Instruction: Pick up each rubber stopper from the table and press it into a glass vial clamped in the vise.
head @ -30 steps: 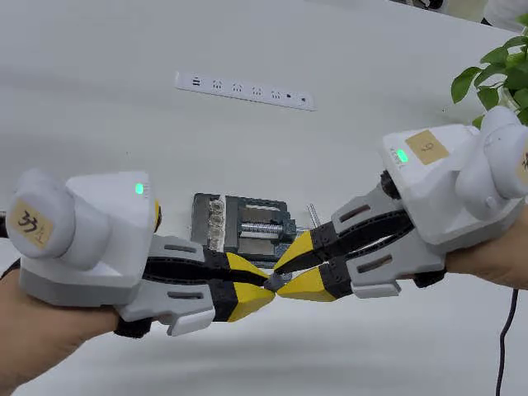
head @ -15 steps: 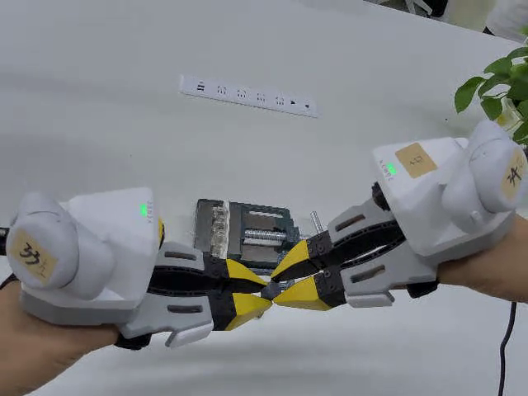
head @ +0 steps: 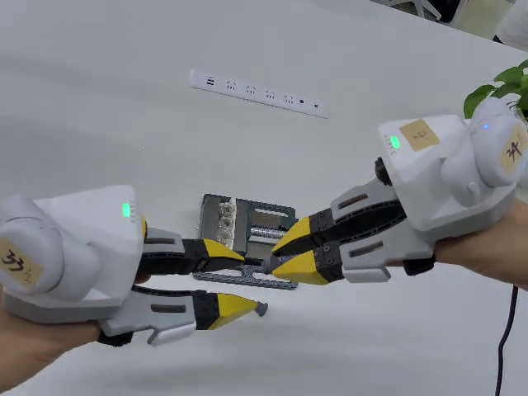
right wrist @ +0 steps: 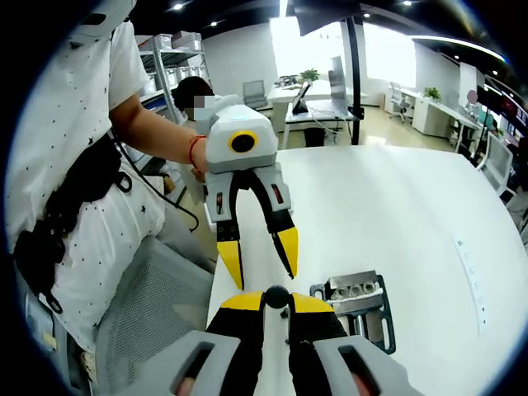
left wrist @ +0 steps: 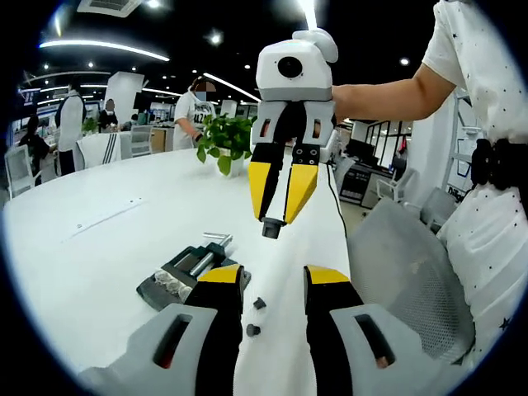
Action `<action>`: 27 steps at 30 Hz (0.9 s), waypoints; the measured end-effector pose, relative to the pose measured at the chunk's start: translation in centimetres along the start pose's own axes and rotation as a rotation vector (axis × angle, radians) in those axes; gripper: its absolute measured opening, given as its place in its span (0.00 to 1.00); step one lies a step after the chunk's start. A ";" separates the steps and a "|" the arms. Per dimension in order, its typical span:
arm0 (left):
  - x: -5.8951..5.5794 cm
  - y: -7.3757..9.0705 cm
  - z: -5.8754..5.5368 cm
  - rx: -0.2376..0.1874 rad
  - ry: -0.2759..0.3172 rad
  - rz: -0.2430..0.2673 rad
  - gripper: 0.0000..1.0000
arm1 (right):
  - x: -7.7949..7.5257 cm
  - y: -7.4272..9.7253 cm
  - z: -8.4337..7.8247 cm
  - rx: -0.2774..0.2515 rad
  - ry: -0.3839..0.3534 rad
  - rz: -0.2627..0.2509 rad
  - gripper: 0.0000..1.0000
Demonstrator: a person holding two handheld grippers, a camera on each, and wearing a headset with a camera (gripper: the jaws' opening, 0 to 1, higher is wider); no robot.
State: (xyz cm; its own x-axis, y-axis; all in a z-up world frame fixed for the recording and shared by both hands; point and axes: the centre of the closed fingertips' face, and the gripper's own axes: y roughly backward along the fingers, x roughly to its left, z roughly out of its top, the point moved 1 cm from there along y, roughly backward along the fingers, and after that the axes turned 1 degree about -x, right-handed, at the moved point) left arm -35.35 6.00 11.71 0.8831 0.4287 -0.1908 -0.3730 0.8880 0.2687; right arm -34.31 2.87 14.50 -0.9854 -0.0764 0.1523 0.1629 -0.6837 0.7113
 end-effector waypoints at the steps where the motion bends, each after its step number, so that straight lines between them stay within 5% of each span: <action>1: 0.3 0.2 -0.1 0.000 0.000 0.013 0.30 | -0.3 0.0 0.1 0.001 -0.003 -0.007 0.05; 15: 3.8 2.7 -1.5 -0.010 -0.056 0.133 0.57 | -5.6 -1.4 0.7 0.091 -0.001 -0.105 0.05; 27: 4.8 2.6 -2.9 0.016 -0.091 0.142 0.76 | -10.4 -4.1 -0.6 0.226 0.026 -0.166 0.05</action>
State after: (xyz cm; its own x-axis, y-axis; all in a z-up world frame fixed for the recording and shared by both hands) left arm -32.97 10.87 8.74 0.8441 0.5324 -0.0639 -0.4921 0.8164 0.3023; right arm -24.73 6.01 9.56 -1.0000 0.0030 0.0053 0.0030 -0.5093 0.8606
